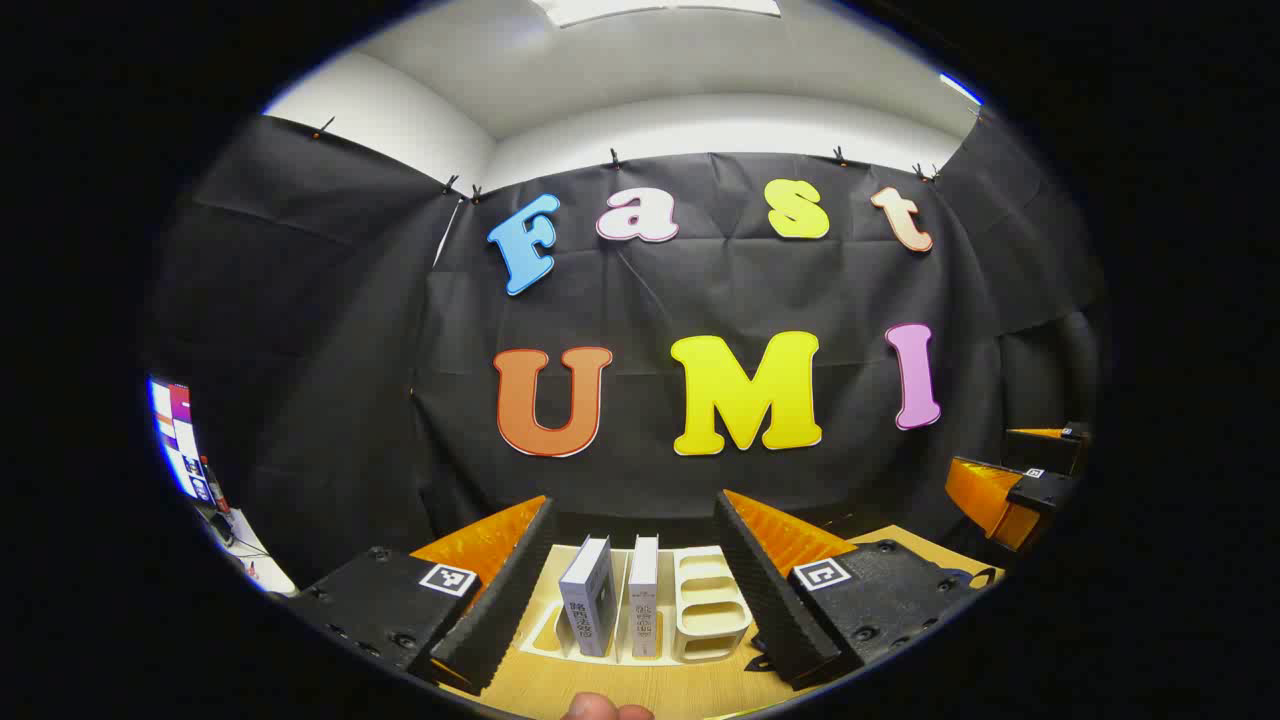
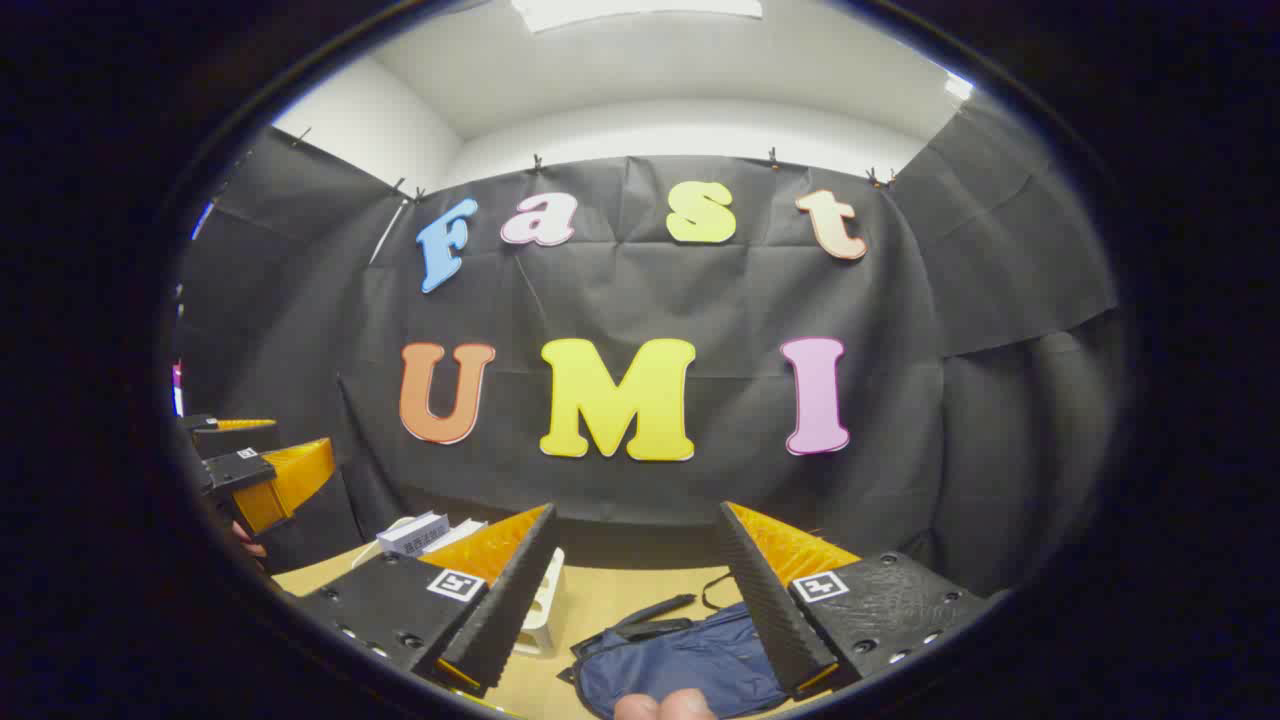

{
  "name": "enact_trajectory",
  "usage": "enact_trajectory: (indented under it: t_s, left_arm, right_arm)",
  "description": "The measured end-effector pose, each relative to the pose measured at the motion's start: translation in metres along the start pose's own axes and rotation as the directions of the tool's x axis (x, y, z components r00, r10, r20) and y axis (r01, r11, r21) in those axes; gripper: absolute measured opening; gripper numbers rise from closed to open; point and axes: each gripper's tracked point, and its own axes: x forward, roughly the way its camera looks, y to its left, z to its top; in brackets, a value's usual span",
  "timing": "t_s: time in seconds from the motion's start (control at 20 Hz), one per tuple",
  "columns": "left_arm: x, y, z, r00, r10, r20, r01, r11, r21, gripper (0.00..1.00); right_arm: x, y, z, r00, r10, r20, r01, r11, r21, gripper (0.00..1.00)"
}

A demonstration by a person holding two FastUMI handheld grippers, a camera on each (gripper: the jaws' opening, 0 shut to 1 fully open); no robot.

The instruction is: Open the schoolbag, grab two books from the bookshelf and put them into the schoolbag.

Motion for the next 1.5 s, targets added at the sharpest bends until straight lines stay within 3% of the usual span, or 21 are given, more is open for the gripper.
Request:
enact_trajectory:
  t_s: [0.05, 0.6, 0.9, 1.15, 1.3, 1.5]
  left_arm:
    - [0.001, -0.001, 0.000, 1.000, -0.001, 0.000, 0.001, 1.000, -0.009, 0.99]
    - [0.003, -0.006, -0.017, 0.999, -0.035, -0.015, 0.035, 0.999, -0.016, 0.99]
    - [0.011, -0.004, -0.024, 0.999, -0.037, -0.029, 0.036, 0.999, -0.015, 0.99]
    - [0.011, 0.008, -0.029, 0.999, -0.020, -0.041, 0.021, 1.000, 0.006, 0.99]
    - [0.011, 0.017, -0.033, 0.998, -0.011, -0.054, 0.012, 1.000, 0.016, 0.99]
    - [0.010, 0.029, -0.033, 0.998, 0.011, -0.055, -0.010, 1.000, 0.027, 0.99]
  right_arm:
    - [0.000, -0.001, 0.000, 1.000, -0.002, -0.004, 0.002, 1.000, -0.009, 0.97]
    - [-0.005, -0.001, -0.019, 0.998, -0.019, -0.052, 0.017, 0.999, -0.027, 0.95]
    - [-0.001, 0.014, -0.074, 0.987, 0.015, -0.161, -0.023, 0.999, -0.049, 0.96]
    - [-0.003, 0.030, -0.171, 0.934, 0.029, -0.357, -0.065, 0.994, -0.087, 0.99]
    - [-0.007, 0.039, -0.242, 0.870, 0.020, -0.493, -0.092, 0.988, -0.123, 0.98]
    - [-0.006, 0.040, -0.306, 0.778, -0.005, -0.628, -0.112, 0.983, -0.147, 0.96]
